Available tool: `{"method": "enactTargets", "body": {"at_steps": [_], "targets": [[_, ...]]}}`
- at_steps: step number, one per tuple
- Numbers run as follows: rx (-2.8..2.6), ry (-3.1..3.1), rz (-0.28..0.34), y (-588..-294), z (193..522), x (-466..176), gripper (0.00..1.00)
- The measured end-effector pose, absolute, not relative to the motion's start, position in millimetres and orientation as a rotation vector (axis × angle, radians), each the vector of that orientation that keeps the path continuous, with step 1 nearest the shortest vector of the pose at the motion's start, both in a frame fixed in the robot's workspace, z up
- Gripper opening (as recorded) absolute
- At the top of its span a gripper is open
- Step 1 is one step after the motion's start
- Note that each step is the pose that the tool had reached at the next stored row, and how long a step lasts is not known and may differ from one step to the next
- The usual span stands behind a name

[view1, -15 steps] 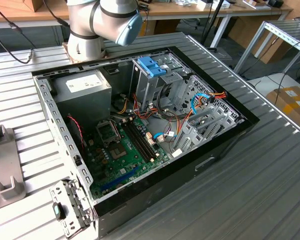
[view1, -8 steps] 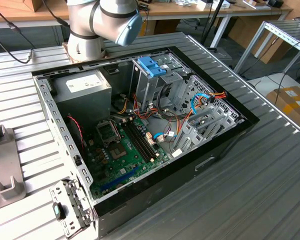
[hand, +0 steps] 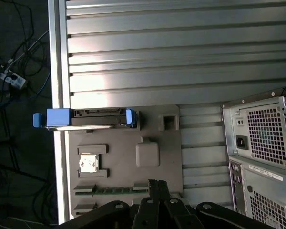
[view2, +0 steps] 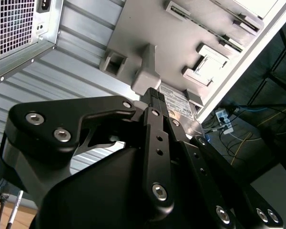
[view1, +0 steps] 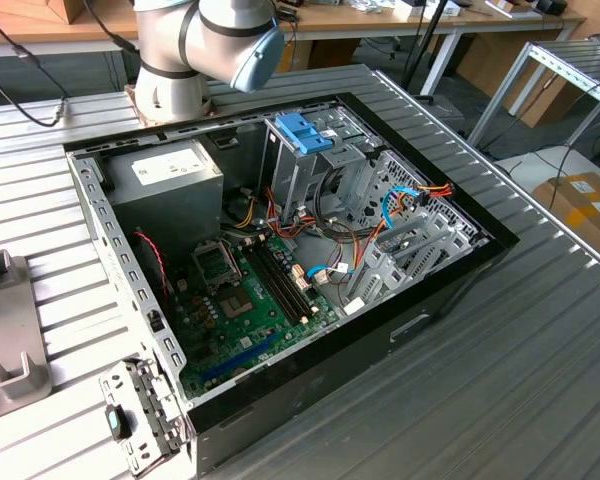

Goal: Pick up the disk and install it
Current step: 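Reach for the disk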

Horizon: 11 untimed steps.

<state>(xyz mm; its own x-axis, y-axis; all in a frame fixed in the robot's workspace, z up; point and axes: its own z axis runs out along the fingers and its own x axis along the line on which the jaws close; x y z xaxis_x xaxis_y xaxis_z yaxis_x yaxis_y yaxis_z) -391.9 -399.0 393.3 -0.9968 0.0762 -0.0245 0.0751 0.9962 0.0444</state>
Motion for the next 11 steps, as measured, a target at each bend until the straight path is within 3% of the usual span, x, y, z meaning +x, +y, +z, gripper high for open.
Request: {"method": "enactTargets", "body": {"at_steps": [11], "targets": [[0.118,3.113,0.068,-398.9,393.3,-400.2,0.1]]}}
